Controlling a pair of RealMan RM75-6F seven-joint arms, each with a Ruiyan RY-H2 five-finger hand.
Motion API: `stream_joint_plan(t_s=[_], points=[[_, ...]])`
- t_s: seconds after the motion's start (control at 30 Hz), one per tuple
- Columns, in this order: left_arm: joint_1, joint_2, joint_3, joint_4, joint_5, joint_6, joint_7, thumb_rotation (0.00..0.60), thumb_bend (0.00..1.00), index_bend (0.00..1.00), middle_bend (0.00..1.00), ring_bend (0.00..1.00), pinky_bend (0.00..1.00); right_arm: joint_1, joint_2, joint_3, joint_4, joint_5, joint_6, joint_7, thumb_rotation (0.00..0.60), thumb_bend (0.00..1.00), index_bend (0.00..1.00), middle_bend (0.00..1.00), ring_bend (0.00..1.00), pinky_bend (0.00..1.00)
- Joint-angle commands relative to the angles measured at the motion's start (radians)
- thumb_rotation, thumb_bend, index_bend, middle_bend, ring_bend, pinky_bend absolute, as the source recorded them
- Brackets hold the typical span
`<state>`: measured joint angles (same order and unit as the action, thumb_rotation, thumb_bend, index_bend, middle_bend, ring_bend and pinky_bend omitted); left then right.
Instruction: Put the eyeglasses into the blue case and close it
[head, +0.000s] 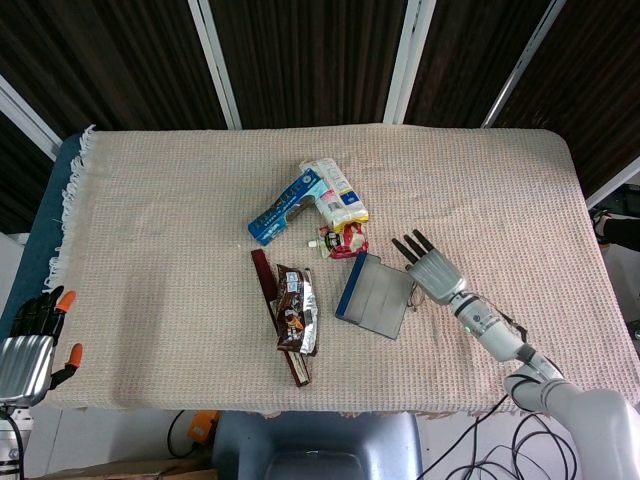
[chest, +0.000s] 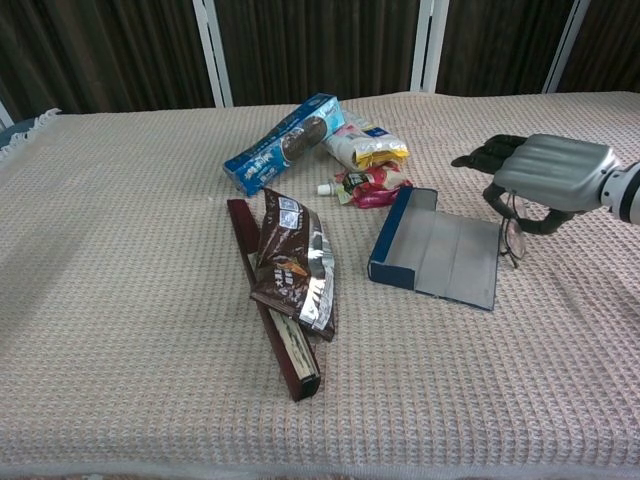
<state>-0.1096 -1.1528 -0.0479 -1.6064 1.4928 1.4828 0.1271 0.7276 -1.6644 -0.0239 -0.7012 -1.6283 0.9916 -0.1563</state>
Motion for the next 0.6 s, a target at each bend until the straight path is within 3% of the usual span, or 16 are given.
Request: stream_joint_plan(t_s=[0.03,0.37,0.6], points=[[0.001,0.001,0.000,0.001,0.001,0.002,-0.003,0.600,0.41,0.00,0.00,0.00,0.08,-0.002,0.010,-0.001,-0.016,-0.004,0.014,-0.006,0.600,0.64,0.72,0.10,0.00,0.00],[0.003,0.003,0.002,0.001,0.006,0.008,-0.009,0.600,0.41,0.00,0.00,0.00,0.08,0.013,0.057,0.016,-0.166,-0.014,0.057,-0.070,0.600,0.66,0.72,0.10,0.00,0.00],[0.009,0.007,0.002,0.003,0.008,0.016,-0.022,0.600,0.41,0.00,0.00,0.00,0.08,0.036,0.031,0.053,-0.245,0.021,0.023,-0.134,0.600,0.66,0.72,0.10,0.00,0.00]])
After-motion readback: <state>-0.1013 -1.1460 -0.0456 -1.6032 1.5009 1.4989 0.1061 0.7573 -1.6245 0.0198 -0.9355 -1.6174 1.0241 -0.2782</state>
